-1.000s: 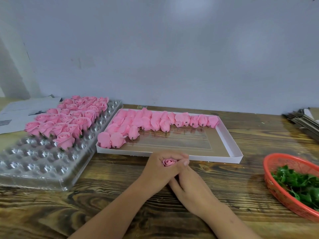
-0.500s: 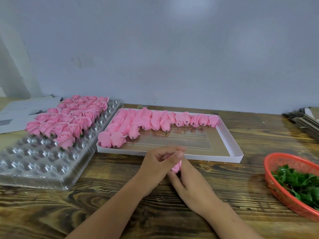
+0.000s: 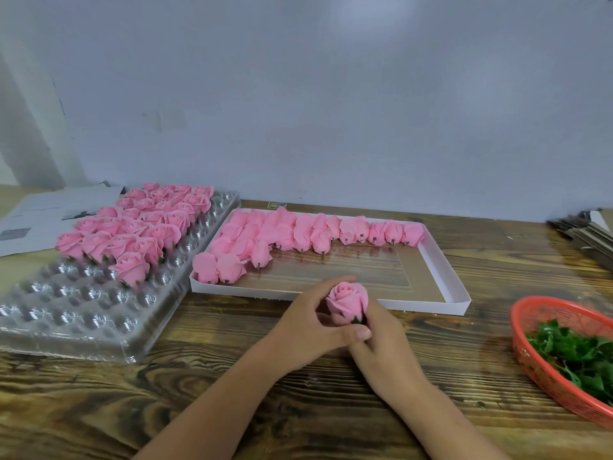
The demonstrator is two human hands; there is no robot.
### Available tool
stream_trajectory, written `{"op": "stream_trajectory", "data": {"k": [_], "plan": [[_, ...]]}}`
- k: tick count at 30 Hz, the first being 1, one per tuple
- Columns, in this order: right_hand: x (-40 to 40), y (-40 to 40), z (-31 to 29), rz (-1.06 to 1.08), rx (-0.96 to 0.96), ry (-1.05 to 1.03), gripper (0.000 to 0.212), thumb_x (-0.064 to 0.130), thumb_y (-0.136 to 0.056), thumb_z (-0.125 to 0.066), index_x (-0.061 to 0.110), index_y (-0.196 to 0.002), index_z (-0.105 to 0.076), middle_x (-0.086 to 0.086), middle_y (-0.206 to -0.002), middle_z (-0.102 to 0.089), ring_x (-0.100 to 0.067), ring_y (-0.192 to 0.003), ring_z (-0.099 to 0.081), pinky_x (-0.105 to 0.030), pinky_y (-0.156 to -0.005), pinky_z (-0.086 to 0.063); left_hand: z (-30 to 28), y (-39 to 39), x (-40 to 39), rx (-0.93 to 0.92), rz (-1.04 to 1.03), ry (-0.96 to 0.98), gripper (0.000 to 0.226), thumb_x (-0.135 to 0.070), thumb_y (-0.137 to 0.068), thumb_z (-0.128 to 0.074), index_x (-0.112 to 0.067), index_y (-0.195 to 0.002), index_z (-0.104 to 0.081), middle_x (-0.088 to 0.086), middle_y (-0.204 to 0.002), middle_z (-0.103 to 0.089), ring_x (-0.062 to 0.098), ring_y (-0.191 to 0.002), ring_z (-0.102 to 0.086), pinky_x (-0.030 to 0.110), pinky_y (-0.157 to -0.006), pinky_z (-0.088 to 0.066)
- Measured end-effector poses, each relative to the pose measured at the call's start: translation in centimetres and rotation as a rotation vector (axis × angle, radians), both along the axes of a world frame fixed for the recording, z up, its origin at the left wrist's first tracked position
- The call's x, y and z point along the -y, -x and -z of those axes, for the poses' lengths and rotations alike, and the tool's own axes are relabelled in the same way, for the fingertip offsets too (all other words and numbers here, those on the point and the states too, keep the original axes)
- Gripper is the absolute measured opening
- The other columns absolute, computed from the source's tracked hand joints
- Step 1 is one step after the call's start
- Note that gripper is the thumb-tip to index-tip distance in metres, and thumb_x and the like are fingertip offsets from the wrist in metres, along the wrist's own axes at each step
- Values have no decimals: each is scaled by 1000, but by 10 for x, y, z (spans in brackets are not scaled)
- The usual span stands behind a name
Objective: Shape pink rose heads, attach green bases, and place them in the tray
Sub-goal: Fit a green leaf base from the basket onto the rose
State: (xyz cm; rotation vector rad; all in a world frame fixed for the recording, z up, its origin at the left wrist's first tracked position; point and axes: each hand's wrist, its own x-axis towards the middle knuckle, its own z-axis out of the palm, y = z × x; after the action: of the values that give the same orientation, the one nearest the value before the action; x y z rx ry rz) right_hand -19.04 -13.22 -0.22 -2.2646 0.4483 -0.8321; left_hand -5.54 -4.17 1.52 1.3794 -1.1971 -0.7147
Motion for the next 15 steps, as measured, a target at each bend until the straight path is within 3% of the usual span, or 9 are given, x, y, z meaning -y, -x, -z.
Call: {"op": "stream_trajectory", "data": {"k": [4,9,12,15], "plan": [[3,2,5,109,-105,51,45,60,-92,-41,33,-125,-56,15,-103,-64,-3,-91,-60,-34,-74,-54,1,2,-1,50,-89,53,51,-40,-74,-84,-54,-118,-63,-19,-119,-70,5,-114,-65,27,-92,-56],[3,0,4,160,-143,108,34,41,-96,-52,35,-129,-55,14,-101,-63,-2,-84,-55,-21,-66,-47,3,1,-2,72,-188,49,40,-29,-80,-83,-43,-115,-69,-22,-112,-73,0,-107,-67,20,-94,-54],[3,-1,5,153,-198,126,37,44,-95,-50,31,-130,-55,10,-98,-62,-4,-78,-54,-25,-65,-47,4,2,-2,79,-207,60,38,-23,-79,-83,-46,-107,-71,-23,-107,-74,-3,-103,-68,8,-86,-50],[3,-1,3,142,-211,122,43,48,-94,-47,30,-133,-54,10,-99,-63,-6,-78,-56,-30,-68,-51,6,1,-1,57,-210,52,36,-28,-76,-83,-38,-110,-74,-20,-107,-75,-1,-103,-69,9,-86,-50]]}}
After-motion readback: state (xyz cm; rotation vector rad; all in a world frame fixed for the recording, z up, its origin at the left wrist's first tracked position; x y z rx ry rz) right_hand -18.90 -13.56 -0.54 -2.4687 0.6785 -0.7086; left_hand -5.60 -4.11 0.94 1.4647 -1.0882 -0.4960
